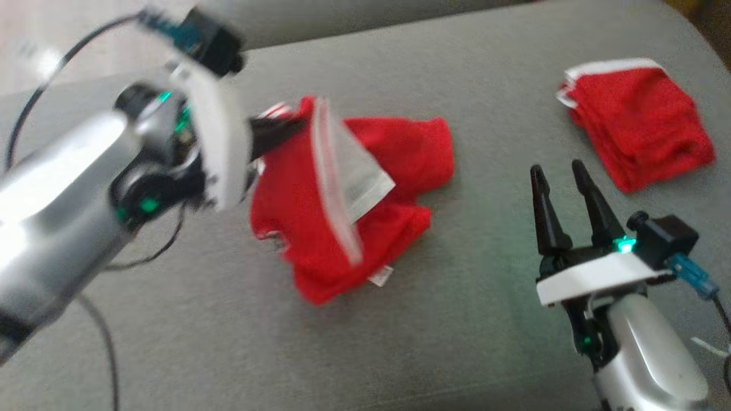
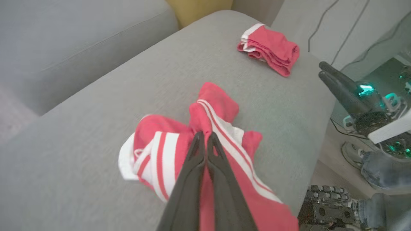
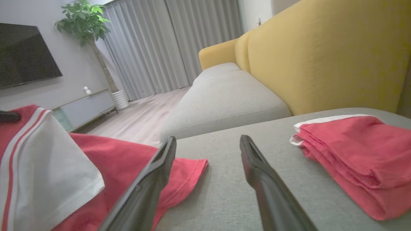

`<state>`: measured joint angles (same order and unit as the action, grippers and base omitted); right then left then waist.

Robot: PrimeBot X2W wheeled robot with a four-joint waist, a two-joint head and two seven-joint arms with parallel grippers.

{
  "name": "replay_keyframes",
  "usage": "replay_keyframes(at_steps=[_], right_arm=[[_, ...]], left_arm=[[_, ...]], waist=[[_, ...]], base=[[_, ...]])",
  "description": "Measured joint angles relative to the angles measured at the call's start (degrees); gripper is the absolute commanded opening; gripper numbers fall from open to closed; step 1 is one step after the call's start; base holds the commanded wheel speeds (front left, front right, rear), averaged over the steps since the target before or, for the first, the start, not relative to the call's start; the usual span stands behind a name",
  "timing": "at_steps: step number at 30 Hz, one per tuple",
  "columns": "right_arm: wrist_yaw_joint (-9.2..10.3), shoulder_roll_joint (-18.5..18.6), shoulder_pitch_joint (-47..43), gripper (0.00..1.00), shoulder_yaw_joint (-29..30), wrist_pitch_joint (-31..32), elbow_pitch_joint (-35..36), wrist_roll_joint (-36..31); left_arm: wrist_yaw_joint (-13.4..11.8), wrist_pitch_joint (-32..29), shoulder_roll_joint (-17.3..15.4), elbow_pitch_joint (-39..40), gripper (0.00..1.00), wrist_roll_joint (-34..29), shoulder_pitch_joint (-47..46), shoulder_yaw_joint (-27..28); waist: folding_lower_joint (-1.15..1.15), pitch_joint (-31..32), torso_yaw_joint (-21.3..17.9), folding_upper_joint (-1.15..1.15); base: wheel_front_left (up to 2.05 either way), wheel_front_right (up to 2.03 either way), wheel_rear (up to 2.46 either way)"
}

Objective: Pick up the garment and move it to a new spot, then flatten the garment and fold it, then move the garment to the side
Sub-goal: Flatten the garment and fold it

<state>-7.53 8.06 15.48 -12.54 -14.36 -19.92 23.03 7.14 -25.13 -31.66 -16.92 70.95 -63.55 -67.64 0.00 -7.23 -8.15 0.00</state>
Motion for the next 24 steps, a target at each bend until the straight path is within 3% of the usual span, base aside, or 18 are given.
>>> replay_keyframes(at_steps=[6,12,13,14,15,19,24], right_arm=[[0.0,0.4,-2.2,1.0,0.4,0.5,0.3,0.0],[0.0,0.9,-2.2,1.0,0.3,2.0,1.8,0.0],[0.0,1.0,-2.2,1.0,0.3,2.4,2.2,0.0],[0.0,1.2,-2.2,1.0,0.3,2.5,2.2,0.0],[0.0,1.4,-2.2,1.0,0.3,2.6,2.3,0.0],[0.0,1.5,-2.3,1.0,0.2,3.1,2.7,0.0],[0.0,1.5,-3.5,1.0,0.1,3.1,2.8,0.0]], left_arm=[[0.0,7.6,-10.4,2.9,0.0,1.6,9.4,-0.6],[-0.1,15.0,-12.9,-4.7,0.0,2.9,19.0,-0.6],[-0.2,18.6,-12.5,-8.9,0.15,2.9,21.1,-0.4],[-0.2,20.5,-12.0,-10.9,0.61,2.9,21.7,-0.2],[-0.2,22.3,-11.4,-12.8,1.0,2.9,22.2,0.1],[-0.1,26.4,-8.5,-18.7,1.0,2.2,22.4,0.1],[-0.1,28.6,-7.3,-19.8,1.0,-1.9,21.3,-0.3]], waist=[[0.0,2.3,5.7,0.0],[0.0,2.7,9.1,0.0],[0.0,2.4,9.4,0.0],[0.0,2.3,9.5,0.0],[0.0,2.3,9.5,0.0],[0.0,2.3,9.5,0.0],[0.0,3.0,9.5,0.0]], base=[[0.0,0.0,0.0],[0.0,0.0,0.0],[0.0,0.0,0.0],[0.0,0.0,0.0],[0.0,0.0,0.0],[0.0,0.0,0.0],[0.0,0.0,0.0]])
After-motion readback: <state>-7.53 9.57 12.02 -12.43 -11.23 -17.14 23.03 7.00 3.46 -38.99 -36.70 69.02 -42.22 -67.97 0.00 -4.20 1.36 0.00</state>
